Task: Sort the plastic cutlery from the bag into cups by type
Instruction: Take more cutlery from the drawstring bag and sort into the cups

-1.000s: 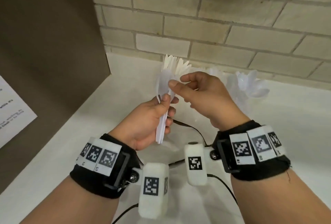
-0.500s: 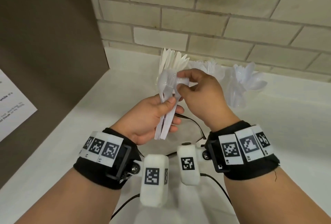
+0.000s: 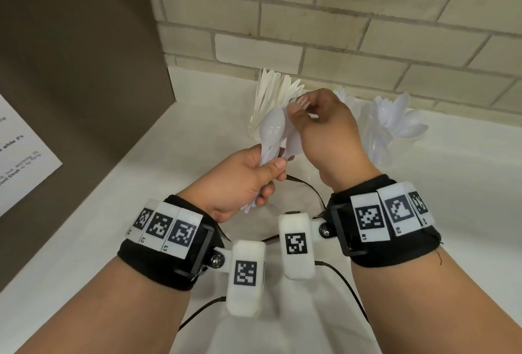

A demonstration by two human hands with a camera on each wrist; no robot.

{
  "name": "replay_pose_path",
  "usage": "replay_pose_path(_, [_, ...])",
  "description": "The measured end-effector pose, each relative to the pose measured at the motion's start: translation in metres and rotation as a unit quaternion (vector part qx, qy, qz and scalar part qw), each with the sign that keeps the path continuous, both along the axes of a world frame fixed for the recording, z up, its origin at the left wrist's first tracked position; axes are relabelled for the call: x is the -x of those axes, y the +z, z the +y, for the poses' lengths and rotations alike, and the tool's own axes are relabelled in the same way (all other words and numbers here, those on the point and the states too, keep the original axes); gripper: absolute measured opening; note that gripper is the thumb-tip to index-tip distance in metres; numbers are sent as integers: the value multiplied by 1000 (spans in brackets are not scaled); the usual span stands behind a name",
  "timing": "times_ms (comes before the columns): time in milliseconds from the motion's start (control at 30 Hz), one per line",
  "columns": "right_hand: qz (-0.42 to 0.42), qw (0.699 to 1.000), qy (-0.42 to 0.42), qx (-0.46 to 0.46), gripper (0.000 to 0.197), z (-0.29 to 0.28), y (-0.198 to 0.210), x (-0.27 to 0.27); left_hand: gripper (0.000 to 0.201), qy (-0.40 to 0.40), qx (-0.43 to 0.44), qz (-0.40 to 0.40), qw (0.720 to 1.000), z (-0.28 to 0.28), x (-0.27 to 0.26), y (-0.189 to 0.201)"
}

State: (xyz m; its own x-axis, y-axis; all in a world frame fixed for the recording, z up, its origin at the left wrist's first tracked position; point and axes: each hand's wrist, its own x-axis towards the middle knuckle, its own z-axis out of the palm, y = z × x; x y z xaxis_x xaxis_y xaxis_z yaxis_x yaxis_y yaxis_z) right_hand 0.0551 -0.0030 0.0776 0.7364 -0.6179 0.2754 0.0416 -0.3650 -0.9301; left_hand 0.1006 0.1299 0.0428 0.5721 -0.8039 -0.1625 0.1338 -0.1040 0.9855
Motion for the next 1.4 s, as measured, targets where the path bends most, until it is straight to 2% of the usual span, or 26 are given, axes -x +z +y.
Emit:
replay_pose_path(67, [-36, 998, -38, -35, 16, -2, 2, -2, 19, -2, -1, 1, 1000, 0, -1, -1])
replay_pose_path(133, [-110, 986, -61, -114, 16, -3, 11, -2, 21, -2, 5, 17, 1000, 1, -3, -3])
replay_pose_path(233, [-237, 949, -61, -199, 11, -4, 31, 5, 24, 3, 29, 83, 996, 2, -5, -5])
replay_pose_path(300, [-264, 942, -53, -202, 7, -4, 42, 11, 26, 1, 51, 125, 991, 3, -7, -7])
replay_pose_path(400, [-191, 969, -53, -147, 6, -5, 46, 14, 28, -15, 79, 170, 982, 5, -9, -6])
replay_pose_path(467, [-72, 992, -34, -102, 16, -5, 39, 13, 32, -22, 92, 185, 978, 6, -11, -5])
replay_pose_path(533, [56, 996, -10, -71, 32, -3, 28, 13, 34, -21, 96, 185, 978, 5, -12, -4])
replay_pose_path(600, [113, 991, 18, -72, 30, 0, 16, 14, 33, -13, 92, 175, 980, 4, -10, -3])
replay_pose_path(667, [121, 989, 14, -80, 15, 1, 10, 12, 31, 2, 84, 169, 982, 2, -9, -3])
replay_pose_path(733, [112, 988, -10, -102, 9, -1, 9, 11, 30, 21, 72, 171, 982, 1, -9, -3])
replay_pose_path(867, [101, 986, -7, -130, 16, -4, 10, 8, 26, 34, 71, 179, 981, 1, -12, -6])
replay_pose_path(1067, [108, 983, 36, -146, 16, -4, 9, 9, 21, 52, 65, 160, 984, 2, -11, -6])
replay_pose_path(1267, [69, 977, 70, -189, 6, 1, 5, 11, 18, 61, 59, 141, 986, 3, -12, -6])
replay_pose_path(1400, [60, 978, 72, -187, 7, 2, 3, 7, 23, 53, 32, 79, 995, 1, -9, -4])
